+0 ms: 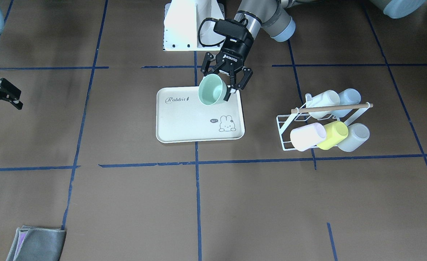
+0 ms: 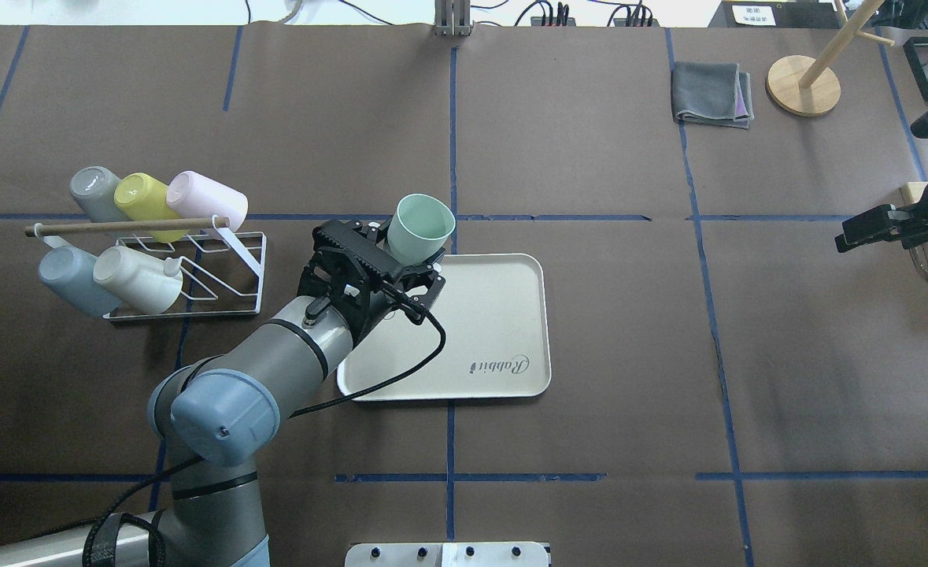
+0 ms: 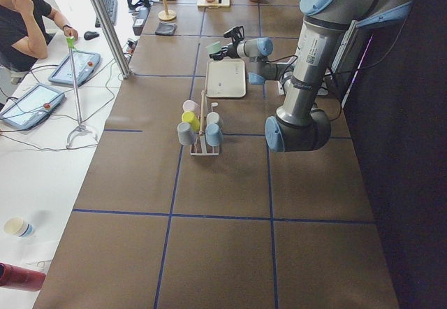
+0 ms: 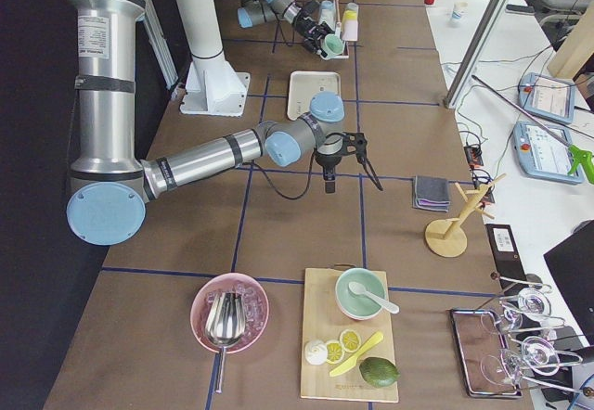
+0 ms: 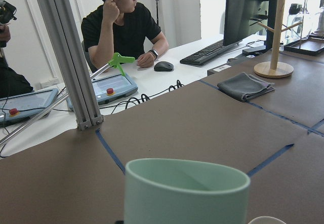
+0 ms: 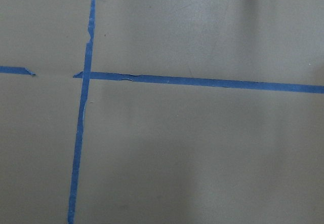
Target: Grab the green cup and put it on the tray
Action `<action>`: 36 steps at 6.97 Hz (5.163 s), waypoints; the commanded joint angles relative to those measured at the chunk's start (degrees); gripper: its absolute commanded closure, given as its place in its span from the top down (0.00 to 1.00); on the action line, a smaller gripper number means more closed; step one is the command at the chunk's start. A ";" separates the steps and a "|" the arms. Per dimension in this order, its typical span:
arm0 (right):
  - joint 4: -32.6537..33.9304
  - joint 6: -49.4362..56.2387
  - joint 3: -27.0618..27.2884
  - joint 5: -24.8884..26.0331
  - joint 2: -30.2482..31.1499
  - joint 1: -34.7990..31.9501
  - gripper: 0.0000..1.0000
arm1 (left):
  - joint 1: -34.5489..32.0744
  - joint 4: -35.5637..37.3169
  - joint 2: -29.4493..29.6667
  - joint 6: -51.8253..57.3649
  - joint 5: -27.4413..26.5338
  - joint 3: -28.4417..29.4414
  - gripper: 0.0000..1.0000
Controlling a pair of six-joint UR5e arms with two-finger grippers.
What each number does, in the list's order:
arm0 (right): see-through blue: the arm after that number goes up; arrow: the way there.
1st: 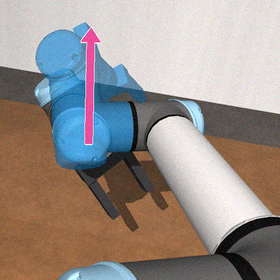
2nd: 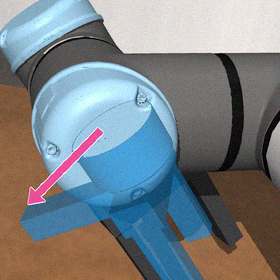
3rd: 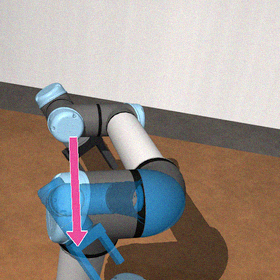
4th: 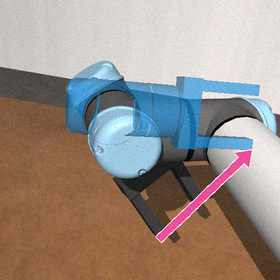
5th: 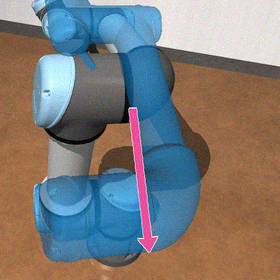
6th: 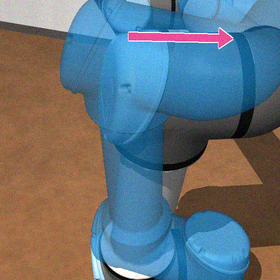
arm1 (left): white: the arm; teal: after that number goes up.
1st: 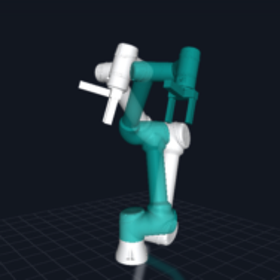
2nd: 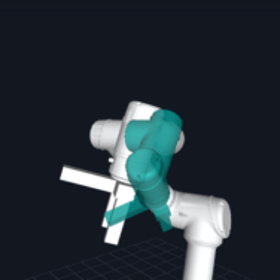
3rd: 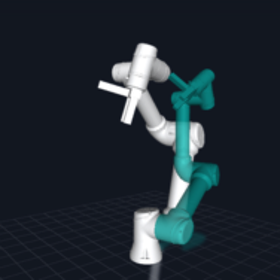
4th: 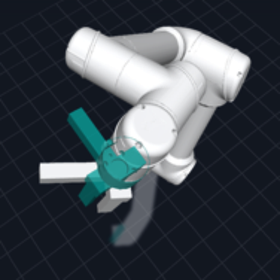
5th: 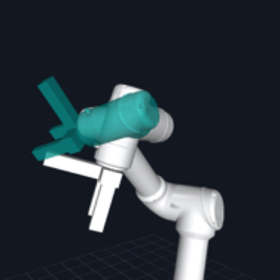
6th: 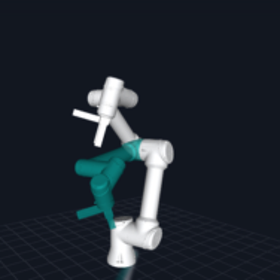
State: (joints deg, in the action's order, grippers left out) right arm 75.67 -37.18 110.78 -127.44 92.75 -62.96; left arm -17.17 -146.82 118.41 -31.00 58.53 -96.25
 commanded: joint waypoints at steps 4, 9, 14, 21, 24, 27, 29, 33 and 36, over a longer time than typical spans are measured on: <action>0.00 0.00 -0.21 0.00 -0.03 -0.06 1.00 | 0.73 -26.88 4.54 -0.28 1.68 19.66 0.03; 0.09 0.00 -0.39 0.09 -0.47 -0.06 1.00 | 1.88 -29.14 5.95 0.33 1.15 22.68 0.08; 0.00 0.00 -0.39 0.00 0.06 -0.06 1.00 | 1.88 -23.70 6.13 4.70 1.06 22.95 0.49; 0.09 0.09 -0.57 0.09 0.06 -0.06 1.00 | 1.97 -23.69 6.04 4.64 1.15 22.86 0.71; 0.09 0.09 -0.48 0.09 0.06 -0.06 1.00 | 1.88 -23.77 6.13 4.64 1.15 22.78 0.80; 0.09 0.09 -0.48 0.09 0.06 -0.06 1.00 | 1.97 -23.77 6.13 4.64 1.15 22.69 0.85; 0.09 0.09 -0.48 0.09 0.06 -0.06 1.00 | 1.88 -23.69 6.22 4.90 1.32 22.25 1.00; 0.00 0.09 -0.48 0.00 0.06 -0.06 1.00 | 1.53 -20.38 5.61 4.81 1.41 16.04 1.00; 0.00 0.26 -0.30 -0.18 0.06 -0.76 1.00 | -0.31 6.36 5.08 4.81 1.94 -5.54 1.00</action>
State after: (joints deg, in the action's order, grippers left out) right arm 75.67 -37.05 110.43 -127.52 92.81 -63.25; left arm -16.32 -151.22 123.80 -26.20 60.26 -93.24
